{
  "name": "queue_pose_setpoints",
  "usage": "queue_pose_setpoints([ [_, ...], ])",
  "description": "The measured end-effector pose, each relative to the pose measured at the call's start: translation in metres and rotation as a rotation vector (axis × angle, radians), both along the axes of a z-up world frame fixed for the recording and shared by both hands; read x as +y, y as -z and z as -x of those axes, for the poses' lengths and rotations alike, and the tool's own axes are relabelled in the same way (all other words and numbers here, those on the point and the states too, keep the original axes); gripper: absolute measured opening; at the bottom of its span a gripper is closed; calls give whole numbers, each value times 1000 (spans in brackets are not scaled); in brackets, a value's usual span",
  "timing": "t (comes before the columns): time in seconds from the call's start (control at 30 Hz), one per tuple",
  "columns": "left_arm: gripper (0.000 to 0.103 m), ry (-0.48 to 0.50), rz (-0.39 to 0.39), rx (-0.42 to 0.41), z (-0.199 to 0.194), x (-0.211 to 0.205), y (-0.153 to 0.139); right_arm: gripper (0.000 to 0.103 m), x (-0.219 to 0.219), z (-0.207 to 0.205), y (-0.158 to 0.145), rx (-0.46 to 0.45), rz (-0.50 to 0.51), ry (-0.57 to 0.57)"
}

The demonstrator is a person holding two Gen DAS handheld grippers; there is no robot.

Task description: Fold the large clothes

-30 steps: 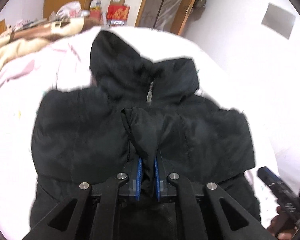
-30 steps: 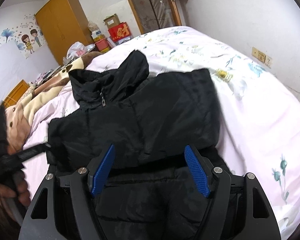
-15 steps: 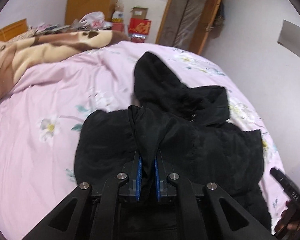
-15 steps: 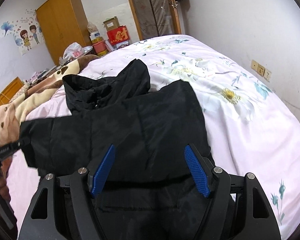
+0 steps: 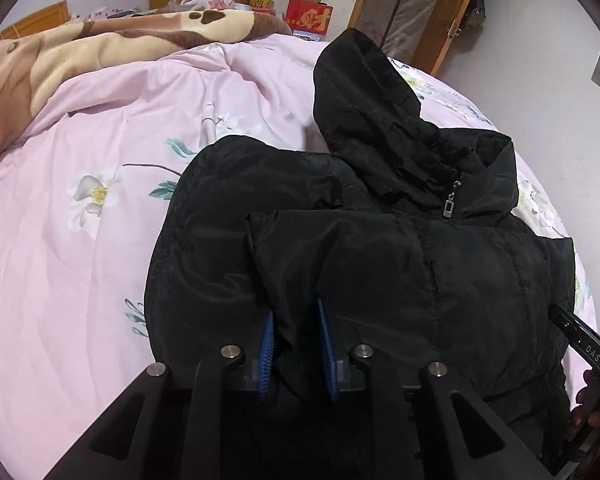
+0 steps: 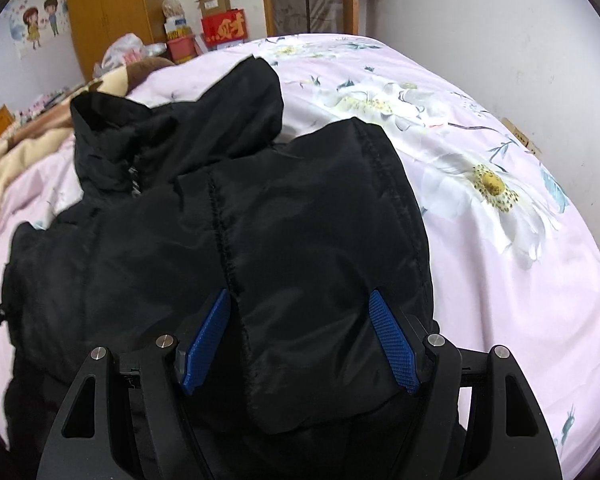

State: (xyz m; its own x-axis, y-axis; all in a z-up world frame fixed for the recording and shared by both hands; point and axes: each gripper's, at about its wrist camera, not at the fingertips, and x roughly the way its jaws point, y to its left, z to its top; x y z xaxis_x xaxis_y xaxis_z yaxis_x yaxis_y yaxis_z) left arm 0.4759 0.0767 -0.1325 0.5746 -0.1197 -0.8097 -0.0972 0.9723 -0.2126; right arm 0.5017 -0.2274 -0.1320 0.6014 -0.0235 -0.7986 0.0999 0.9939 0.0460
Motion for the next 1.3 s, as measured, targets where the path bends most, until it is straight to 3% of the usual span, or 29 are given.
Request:
queue_pose_setpoints([
  [0.53,32,11,-13,50,-15,-6,19,78,-7,-9,28,84,-27,45],
  [0.6,42,9,13,59,-13,-2,15,78,-9,-6,23,93,-30,48],
  [0.73,61,-23,93,36,-6,19,-3,78,-24,5,0,44,-142,62],
  [0.9,74,-3,43,-15,-14,30,-37,78,-44,9,-31,-41,-246,87],
  [1.17,75,42,-6,-69,-75,35,-82,78,-46,-45,-68,-90,-219,54],
  [1.3,78,-17,56,-91,-124,45,-100,78,-53,-92,-77,-91,-254,89],
])
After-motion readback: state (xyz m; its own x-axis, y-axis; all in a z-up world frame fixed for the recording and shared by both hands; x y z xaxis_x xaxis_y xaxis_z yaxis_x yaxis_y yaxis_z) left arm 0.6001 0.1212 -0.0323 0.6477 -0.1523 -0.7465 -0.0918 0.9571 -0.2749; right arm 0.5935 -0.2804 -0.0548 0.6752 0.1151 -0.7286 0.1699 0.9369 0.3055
